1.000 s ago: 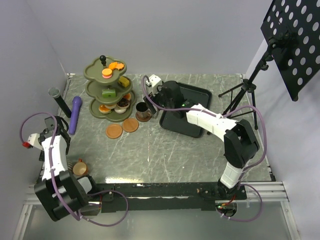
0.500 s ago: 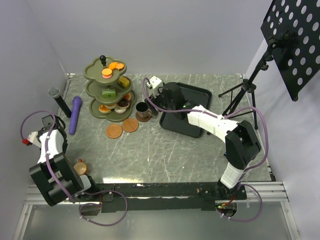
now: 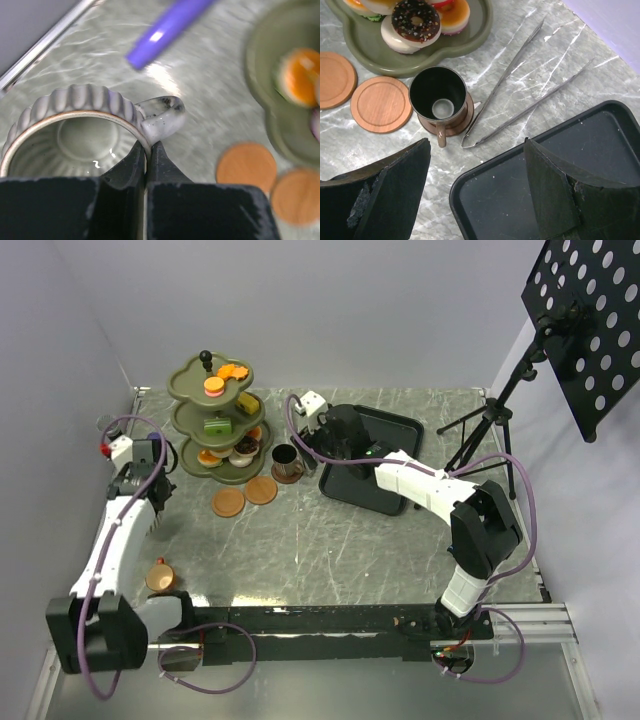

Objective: Serve the afternoon tea

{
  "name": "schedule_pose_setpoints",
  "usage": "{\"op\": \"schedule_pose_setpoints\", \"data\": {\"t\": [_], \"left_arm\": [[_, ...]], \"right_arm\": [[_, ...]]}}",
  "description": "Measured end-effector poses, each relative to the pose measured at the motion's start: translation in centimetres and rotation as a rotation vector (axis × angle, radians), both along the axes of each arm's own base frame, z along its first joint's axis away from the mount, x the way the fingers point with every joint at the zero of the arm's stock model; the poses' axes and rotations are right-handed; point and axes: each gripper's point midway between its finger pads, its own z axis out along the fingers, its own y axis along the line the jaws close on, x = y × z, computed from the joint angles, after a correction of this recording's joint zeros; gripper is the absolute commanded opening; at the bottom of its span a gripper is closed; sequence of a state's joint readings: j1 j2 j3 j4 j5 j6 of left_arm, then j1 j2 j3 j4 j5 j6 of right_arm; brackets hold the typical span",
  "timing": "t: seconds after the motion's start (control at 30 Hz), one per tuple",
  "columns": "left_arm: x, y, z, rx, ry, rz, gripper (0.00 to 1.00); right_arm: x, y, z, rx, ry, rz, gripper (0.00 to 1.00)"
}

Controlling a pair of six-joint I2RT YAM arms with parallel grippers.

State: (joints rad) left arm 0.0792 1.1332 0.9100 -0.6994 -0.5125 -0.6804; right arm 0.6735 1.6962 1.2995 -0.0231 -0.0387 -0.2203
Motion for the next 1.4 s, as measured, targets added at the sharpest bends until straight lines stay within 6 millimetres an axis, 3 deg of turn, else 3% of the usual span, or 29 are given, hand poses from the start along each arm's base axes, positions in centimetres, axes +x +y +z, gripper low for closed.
{"op": "schedule_pose_setpoints", "data": {"t": [0.37, 0.47, 0.57, 0.8, 1.07, 1.4], "left_arm": [[-0.4, -8.5, 0.9, -0.003, -0.004, -0.458, 0.01], [-0.4, -11.8, 1.0, -0.022, 0.014, -0.604, 0.01], [-0.8, -16.4, 1.1, -0.044, 0.030, -0.783, 0.01], [-4.4, -24.5, -0.3, -0.126, 0.114, -1.173, 0.01], [-6.9, -29.5, -3.4, -0.114, 0.205, -1.533, 0.01], [-7.2, -31.7, -6.5, -0.105, 0.237, -1.755, 0.08]], "right_arm": [[-1.1, -2.0, 0.5, 0.017, 0.010, -0.074, 0.81], [-1.6, -2.8, 0.5, 0.015, 0.003, -0.097, 0.82], [-1.9, -3.6, 0.5, 0.014, -0.007, -0.118, 0.82], [-2.8, -5.6, 0.6, 0.018, -0.020, -0.179, 0.82], [-5.4, -9.0, -0.6, 0.069, 0.017, -0.238, 0.82], [-7.4, -9.7, -1.9, 0.129, 0.086, -0.250, 0.82]]}}
